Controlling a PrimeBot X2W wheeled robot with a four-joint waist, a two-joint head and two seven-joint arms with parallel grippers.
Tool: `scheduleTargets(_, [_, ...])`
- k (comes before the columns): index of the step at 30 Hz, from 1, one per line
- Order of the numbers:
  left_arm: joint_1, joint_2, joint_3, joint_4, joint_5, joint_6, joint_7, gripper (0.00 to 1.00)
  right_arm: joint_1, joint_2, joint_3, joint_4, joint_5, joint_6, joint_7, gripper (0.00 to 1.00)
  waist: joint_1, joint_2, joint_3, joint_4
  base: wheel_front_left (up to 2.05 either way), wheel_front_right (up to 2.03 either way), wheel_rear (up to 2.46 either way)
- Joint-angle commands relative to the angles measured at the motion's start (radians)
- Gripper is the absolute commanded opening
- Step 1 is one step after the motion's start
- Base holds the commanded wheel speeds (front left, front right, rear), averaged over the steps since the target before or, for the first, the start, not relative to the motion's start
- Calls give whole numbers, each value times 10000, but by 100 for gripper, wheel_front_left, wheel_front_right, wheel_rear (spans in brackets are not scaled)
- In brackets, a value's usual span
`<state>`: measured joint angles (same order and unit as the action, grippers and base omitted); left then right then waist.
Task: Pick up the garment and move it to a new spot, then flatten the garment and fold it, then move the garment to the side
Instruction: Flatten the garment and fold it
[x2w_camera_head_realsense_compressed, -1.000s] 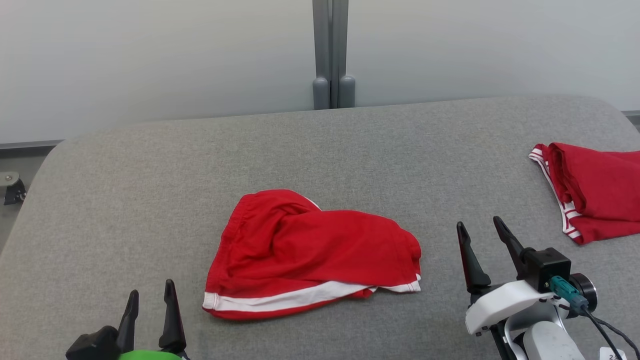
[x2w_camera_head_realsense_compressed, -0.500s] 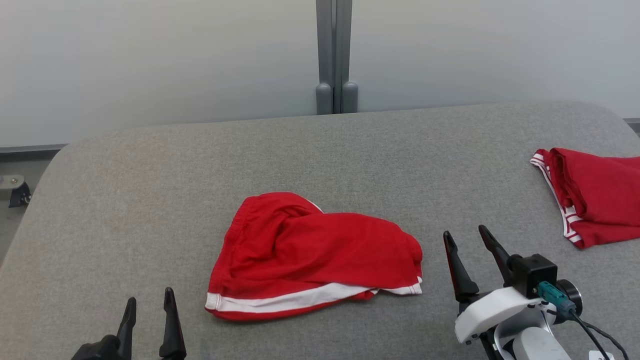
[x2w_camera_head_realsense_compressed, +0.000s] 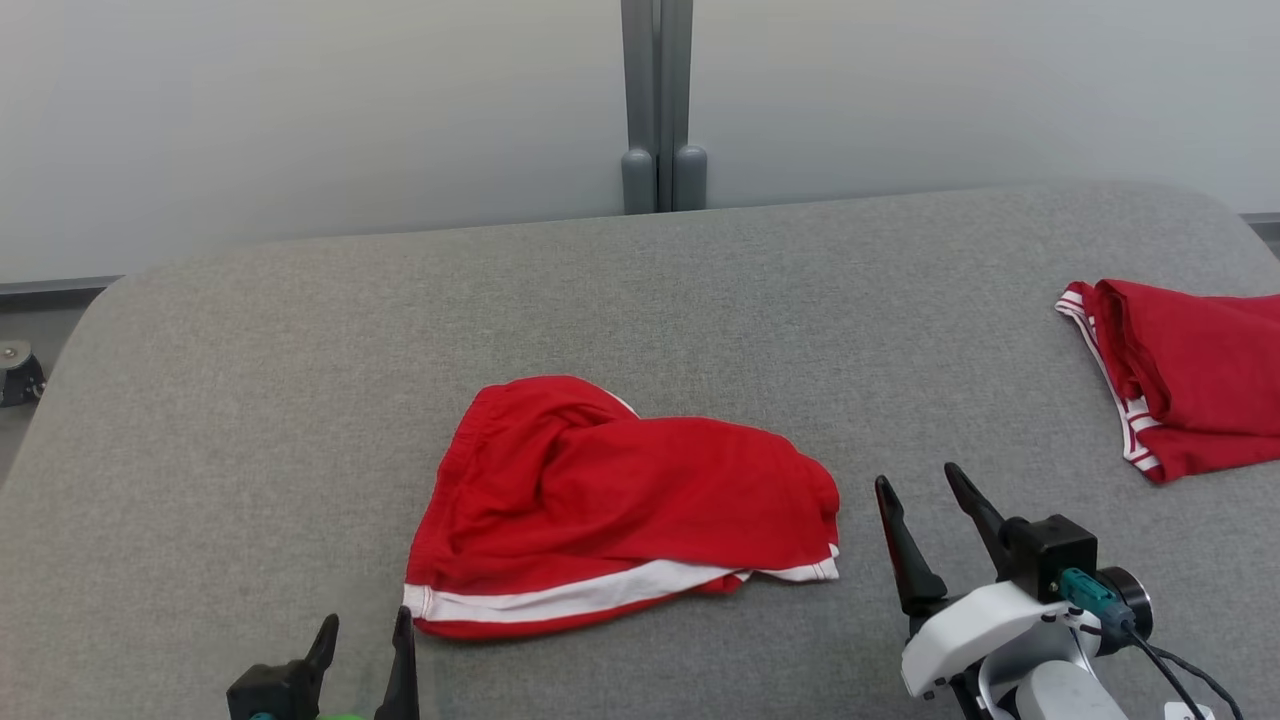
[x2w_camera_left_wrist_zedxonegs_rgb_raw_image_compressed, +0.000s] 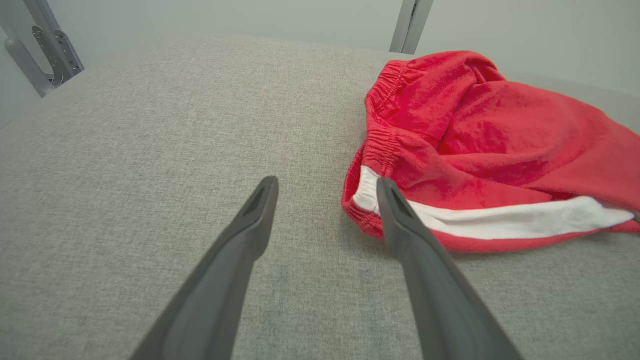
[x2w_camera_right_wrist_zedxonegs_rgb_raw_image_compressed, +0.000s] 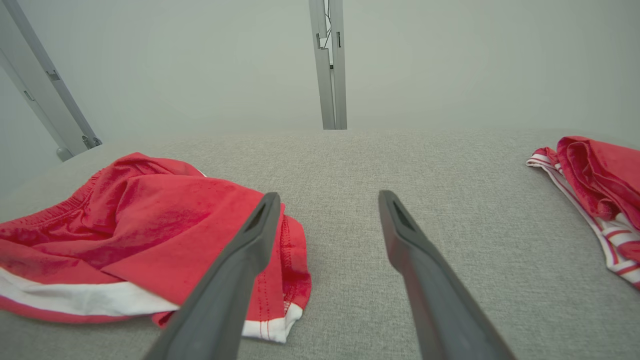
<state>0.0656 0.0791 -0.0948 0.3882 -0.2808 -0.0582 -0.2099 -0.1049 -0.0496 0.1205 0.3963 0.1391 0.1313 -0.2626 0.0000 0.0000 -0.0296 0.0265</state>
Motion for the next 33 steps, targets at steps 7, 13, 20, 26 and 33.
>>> scheduleTargets(7, [-890,328,-450,820,188,-299,482,100,-186,-20,80,276,-39,-12,42,100,0,0,319,-296,0,0,0])
scheduleTargets(13, [-1269,363,-537,1170,79,-370,357,100,-262,-20,35,447,-152,-12,83,100,0,0,561,-426,0,0,0])
scheduleTargets(20, [-1484,366,-750,1416,-13,-465,315,56,-237,-22,-63,562,-402,-12,174,100,0,0,711,-412,0,0,0])
scheduleTargets(26, [-1552,390,-937,1464,-65,-528,387,29,-190,-143,64,705,-543,-12,314,100,0,0,793,-324,0,0,0])
scheduleTargets(33, [-1652,413,-1110,1390,-152,-556,328,0,-94,-575,830,868,-396,-12,558,100,0,0,908,-208,0,0,0])
